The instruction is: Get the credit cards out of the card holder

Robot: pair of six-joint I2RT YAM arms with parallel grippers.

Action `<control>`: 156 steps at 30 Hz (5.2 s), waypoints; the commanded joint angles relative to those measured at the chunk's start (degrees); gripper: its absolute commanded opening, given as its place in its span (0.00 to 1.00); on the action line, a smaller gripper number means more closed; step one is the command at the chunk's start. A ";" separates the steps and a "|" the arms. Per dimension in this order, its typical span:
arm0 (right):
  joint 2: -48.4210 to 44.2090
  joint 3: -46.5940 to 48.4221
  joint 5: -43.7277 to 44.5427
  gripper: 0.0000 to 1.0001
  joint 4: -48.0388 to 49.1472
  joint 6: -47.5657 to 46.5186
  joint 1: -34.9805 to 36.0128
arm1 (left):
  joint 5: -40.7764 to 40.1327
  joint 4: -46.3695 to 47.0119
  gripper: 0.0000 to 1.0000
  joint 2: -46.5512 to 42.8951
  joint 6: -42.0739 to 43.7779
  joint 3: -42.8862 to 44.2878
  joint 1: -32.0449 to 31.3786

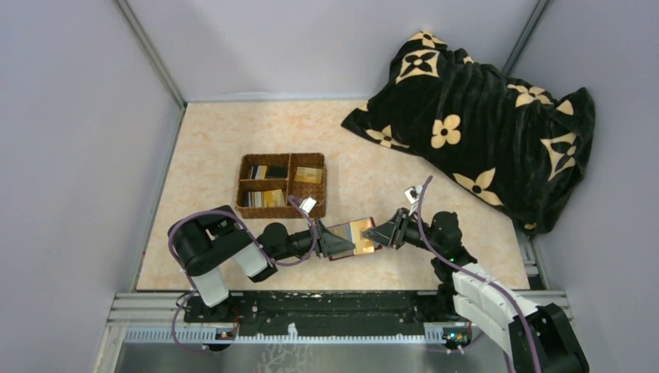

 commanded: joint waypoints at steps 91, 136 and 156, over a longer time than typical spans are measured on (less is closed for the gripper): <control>68.32 87.10 29.57 0.00 -52.36 -67.95 19.16 | -21.84 -68.65 1.00 -72.38 23.50 -14.18 0.69; 57.35 79.56 37.41 0.00 -60.54 -68.47 19.22 | -27.65 -76.04 1.00 -80.35 24.66 -15.46 0.79; 68.11 92.00 36.31 0.00 -72.03 -70.53 19.47 | -27.17 -74.03 1.00 -78.98 23.91 -16.72 0.80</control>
